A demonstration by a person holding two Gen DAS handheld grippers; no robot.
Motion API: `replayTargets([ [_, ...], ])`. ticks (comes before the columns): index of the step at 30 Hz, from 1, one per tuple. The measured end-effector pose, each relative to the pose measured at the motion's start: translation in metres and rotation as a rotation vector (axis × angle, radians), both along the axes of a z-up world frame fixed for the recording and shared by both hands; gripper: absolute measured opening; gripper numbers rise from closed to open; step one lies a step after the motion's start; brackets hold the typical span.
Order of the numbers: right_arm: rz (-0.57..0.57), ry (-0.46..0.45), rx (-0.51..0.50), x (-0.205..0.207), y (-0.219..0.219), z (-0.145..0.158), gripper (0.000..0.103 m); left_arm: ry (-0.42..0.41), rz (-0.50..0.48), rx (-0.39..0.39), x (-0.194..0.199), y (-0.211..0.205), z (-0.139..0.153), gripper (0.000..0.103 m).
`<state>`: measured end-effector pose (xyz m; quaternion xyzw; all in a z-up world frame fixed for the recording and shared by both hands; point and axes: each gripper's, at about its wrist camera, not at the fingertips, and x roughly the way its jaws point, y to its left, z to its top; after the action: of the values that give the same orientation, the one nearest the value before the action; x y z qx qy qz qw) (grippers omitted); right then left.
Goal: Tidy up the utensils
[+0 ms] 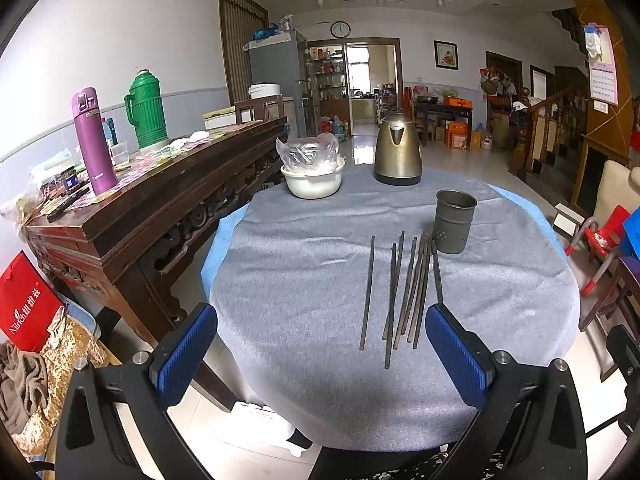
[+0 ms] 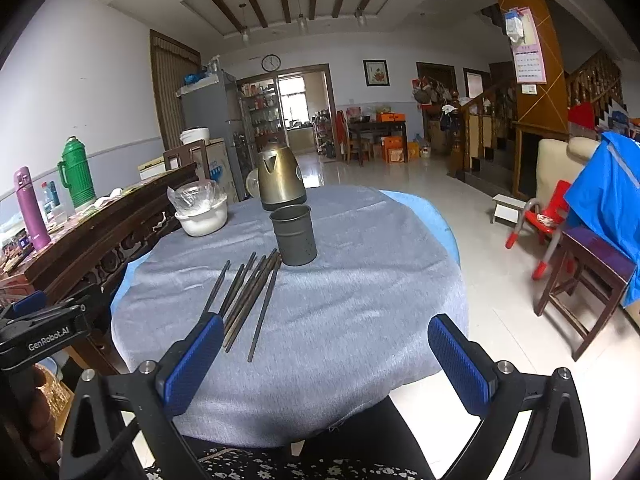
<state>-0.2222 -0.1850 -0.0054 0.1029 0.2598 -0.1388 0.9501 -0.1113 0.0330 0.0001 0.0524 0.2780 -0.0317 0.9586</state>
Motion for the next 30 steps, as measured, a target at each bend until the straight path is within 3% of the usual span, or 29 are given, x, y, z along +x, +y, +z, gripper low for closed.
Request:
replayTargets([
  [22, 0.050, 0.047, -0.022, 0.019, 0.008, -0.005, 0.103, 0.011, -0.001, -0.004, 0.006, 0.000, -0.006, 0.103],
  [30, 0.018, 0.060, -0.007, 0.037, -0.005, -0.003, 0.103, 0.037, 0.003, -0.012, 0.028, 0.000, -0.009, 0.103],
])
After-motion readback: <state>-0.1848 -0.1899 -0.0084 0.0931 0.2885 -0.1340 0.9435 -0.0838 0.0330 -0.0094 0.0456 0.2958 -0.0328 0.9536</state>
